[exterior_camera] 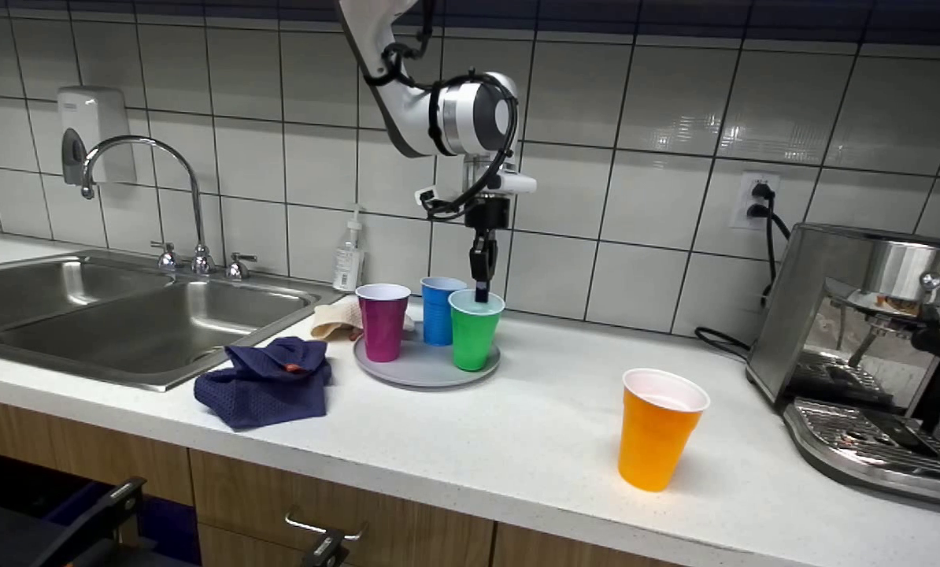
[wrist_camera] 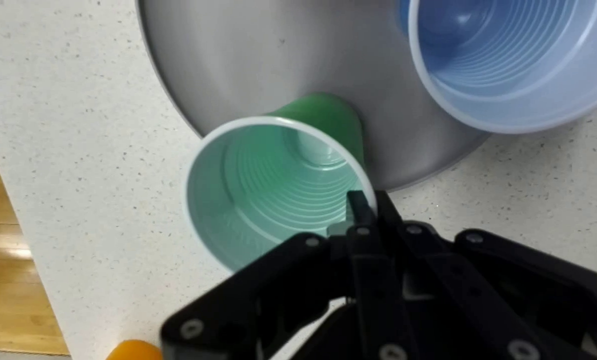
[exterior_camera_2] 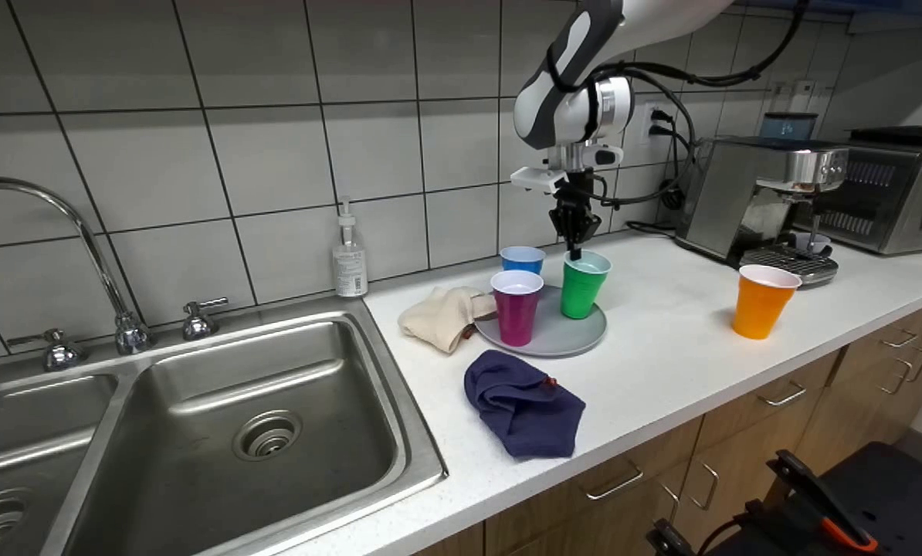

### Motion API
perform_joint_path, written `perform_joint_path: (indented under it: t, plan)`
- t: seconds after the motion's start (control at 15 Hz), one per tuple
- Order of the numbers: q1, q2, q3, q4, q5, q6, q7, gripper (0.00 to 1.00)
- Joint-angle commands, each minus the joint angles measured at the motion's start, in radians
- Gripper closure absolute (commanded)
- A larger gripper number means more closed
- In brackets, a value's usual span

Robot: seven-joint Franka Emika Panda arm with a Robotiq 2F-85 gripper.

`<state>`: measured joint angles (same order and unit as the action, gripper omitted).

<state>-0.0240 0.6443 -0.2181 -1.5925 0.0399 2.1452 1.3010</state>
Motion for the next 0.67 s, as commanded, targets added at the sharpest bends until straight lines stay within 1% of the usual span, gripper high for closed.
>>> perform_joint_path:
  t: [0.0,0.33,0.4,0.47,0.6]
  plan:
    - [-0.018,0.033,0.018,0.073,0.026,-0.056,0.02,0.99]
    - [-0.014,0.053,0.011,0.095,0.021,-0.064,0.035,0.99]
    - [-0.014,0.056,0.011,0.098,0.019,-0.069,0.035,0.7]
    - [-0.015,0.059,0.011,0.103,0.019,-0.074,0.036,0.68]
    - [-0.016,0.063,0.011,0.108,0.019,-0.081,0.034,0.55]
